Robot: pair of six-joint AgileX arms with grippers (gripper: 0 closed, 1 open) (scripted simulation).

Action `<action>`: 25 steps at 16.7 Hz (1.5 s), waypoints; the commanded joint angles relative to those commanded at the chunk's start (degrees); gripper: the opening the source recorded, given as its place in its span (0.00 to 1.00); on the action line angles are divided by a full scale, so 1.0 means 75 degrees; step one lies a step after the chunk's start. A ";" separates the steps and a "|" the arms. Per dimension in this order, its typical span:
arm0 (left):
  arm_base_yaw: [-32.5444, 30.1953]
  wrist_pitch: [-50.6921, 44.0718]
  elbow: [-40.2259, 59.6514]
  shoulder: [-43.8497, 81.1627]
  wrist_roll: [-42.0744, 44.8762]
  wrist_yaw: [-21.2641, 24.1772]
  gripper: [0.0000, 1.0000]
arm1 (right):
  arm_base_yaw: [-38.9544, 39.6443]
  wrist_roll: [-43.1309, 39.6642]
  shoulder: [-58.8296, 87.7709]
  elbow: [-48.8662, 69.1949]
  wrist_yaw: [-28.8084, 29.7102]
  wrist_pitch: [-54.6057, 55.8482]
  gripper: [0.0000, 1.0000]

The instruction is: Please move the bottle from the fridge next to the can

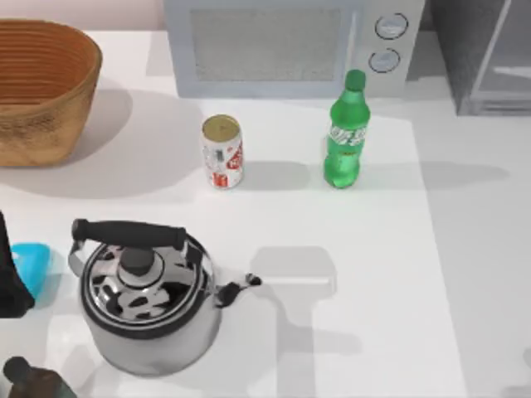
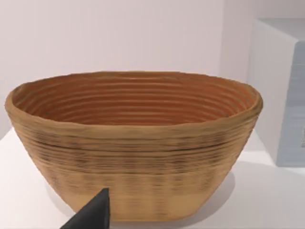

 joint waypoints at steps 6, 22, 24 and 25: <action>0.0000 0.0000 0.0000 0.0000 0.0000 0.0000 1.00 | -0.4286 -0.4110 0.4386 0.1530 -0.2292 0.0015 1.00; 0.0000 0.0000 0.0000 0.0000 0.0000 0.0000 1.00 | -1.2130 -1.3557 1.3855 0.4167 -0.6027 0.0085 1.00; 0.0000 0.0000 0.0000 0.0000 0.0000 0.0000 1.00 | -1.2145 -1.3592 1.3880 0.4176 -0.6039 0.0085 1.00; 0.0000 0.0000 0.0000 0.0000 0.0000 0.0000 1.00 | -1.2145 -1.3592 1.3880 0.4176 -0.6039 0.0085 1.00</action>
